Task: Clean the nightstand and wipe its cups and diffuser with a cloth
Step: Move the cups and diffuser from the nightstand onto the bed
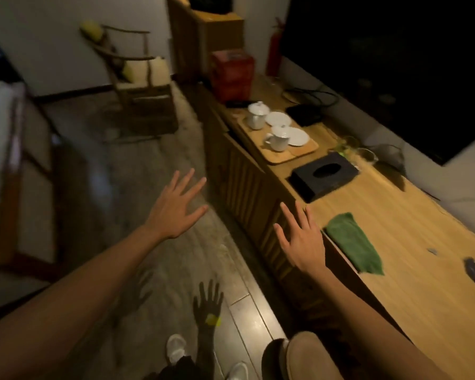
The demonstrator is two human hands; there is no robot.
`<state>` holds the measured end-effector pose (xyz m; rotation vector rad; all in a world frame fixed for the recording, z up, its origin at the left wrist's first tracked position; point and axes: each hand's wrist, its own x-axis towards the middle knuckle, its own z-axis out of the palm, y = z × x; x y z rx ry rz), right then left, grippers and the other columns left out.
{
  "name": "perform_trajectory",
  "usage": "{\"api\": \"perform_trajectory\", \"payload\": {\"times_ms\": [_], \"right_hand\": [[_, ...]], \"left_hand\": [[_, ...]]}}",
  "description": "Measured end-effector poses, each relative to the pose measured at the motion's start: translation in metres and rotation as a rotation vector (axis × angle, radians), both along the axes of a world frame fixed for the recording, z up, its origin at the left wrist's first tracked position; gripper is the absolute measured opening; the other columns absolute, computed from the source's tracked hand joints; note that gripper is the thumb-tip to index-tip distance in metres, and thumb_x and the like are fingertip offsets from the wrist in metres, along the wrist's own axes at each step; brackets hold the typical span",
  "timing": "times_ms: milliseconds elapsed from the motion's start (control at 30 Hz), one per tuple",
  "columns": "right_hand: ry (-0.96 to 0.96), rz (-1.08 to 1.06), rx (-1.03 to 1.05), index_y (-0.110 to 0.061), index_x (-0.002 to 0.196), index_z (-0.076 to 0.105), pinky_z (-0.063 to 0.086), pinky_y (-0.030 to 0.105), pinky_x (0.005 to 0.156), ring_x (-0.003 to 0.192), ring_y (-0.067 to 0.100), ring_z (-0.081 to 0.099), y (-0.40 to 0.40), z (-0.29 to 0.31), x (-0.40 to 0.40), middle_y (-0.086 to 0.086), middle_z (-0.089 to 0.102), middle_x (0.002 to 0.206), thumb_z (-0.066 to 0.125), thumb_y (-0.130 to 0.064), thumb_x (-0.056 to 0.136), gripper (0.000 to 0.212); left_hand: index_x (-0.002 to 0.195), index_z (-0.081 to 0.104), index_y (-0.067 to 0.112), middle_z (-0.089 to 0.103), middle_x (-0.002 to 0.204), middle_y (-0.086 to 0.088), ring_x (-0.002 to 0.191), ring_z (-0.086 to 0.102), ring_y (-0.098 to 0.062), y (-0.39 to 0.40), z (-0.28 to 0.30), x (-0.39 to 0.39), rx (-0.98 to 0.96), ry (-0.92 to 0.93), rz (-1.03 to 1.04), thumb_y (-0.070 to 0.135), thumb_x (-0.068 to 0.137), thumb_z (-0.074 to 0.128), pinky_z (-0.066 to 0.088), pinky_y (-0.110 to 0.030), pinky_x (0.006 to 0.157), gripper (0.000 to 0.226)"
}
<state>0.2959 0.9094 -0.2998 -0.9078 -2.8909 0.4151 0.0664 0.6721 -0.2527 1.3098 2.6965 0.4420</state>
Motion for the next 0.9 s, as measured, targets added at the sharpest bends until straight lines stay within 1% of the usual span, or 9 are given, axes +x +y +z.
{"api": "perform_trajectory", "payload": {"times_ms": [133,233,300,467,533,600,667,800,900], "right_hand": [[-0.037,0.228,-0.027,-0.044,0.157,0.004,0.007,0.048,0.125,0.154,0.026,-0.005,-0.059,0.008,-0.087,-0.001,-0.003,0.168,0.010,-0.070,0.096,0.067],[-0.033,0.372,-0.021,-0.043,0.157,0.005,0.003,0.045,0.124,0.154,0.027,-0.004,-0.109,0.014,-0.149,-0.001,-0.003,0.168,0.009,-0.071,0.095,0.069],[-0.031,0.484,-0.020,-0.042,0.158,0.006,0.005,0.045,0.124,0.155,0.027,-0.001,-0.156,0.017,-0.194,0.001,-0.001,0.168,0.015,-0.069,0.098,0.067],[0.003,0.742,-0.037,-0.040,0.158,0.010,0.013,0.045,0.125,0.155,0.026,0.004,-0.284,0.022,-0.280,0.002,0.006,0.168,0.024,-0.065,0.100,0.064],[0.017,0.811,-0.056,-0.040,0.158,0.011,0.012,0.045,0.124,0.155,0.026,0.004,-0.326,0.023,-0.303,0.001,0.006,0.168,0.027,-0.063,0.100,0.064],[0.052,0.914,-0.073,-0.036,0.159,0.015,0.011,0.043,0.124,0.155,0.027,0.005,-0.378,0.025,-0.322,0.005,0.009,0.168,0.033,-0.057,0.101,0.064],[0.092,1.008,-0.079,-0.031,0.159,0.020,0.014,0.043,0.125,0.155,0.028,0.009,-0.426,0.028,-0.336,0.009,0.014,0.167,0.040,-0.051,0.102,0.064],[0.147,1.232,-0.083,-0.023,0.157,0.027,0.012,0.041,0.125,0.154,0.026,0.014,-0.519,0.033,-0.346,0.008,0.026,0.164,0.043,-0.047,0.103,0.061],[0.143,1.310,-0.147,-0.025,0.157,0.029,0.017,0.039,0.125,0.154,0.025,0.016,-0.574,0.032,-0.347,0.007,0.027,0.164,0.045,-0.046,0.103,0.060]], "left_hand": [[0.155,0.029,0.027,0.016,0.165,-0.010,0.150,0.013,-0.042,-0.101,0.001,-0.023,0.004,0.002,0.237,0.067,0.081,0.025,0.025,-0.054,0.119,0.084],[0.152,0.036,0.022,0.025,0.161,-0.017,0.146,0.022,-0.045,-0.177,0.003,-0.039,0.013,0.021,0.395,0.064,0.083,0.029,0.026,-0.052,0.118,0.082],[0.153,0.035,0.024,0.025,0.161,-0.015,0.148,0.020,-0.043,-0.239,0.001,-0.047,0.025,0.019,0.528,0.065,0.084,0.029,0.024,-0.050,0.119,0.080],[0.156,0.022,0.034,0.006,0.167,-0.002,0.153,0.004,-0.031,-0.381,-0.006,-0.049,0.021,0.020,0.830,0.063,0.093,0.037,0.013,-0.046,0.121,0.071],[0.157,0.014,0.036,-0.003,0.167,0.002,0.153,-0.004,-0.028,-0.419,-0.005,-0.046,-0.001,0.003,0.912,0.058,0.098,0.040,0.008,-0.047,0.122,0.069],[0.157,0.015,0.034,-0.003,0.167,0.001,0.153,-0.005,-0.028,-0.464,0.001,-0.036,0.010,0.022,1.003,0.054,0.098,0.043,0.006,-0.050,0.122,0.068],[0.157,0.014,0.036,-0.004,0.167,0.002,0.153,-0.006,-0.028,-0.503,0.009,-0.022,0.021,0.035,1.086,0.055,0.097,0.044,0.008,-0.053,0.122,0.069],[0.157,0.015,0.034,0.000,0.167,-0.001,0.153,-0.002,-0.031,-0.573,0.016,0.018,0.019,0.046,1.272,0.053,0.097,0.046,0.014,-0.053,0.123,0.070],[0.157,0.013,0.034,-0.001,0.167,-0.002,0.153,-0.004,-0.031,-0.612,0.011,0.046,0.017,0.016,1.394,0.056,0.098,0.042,0.013,-0.053,0.123,0.070]]}}
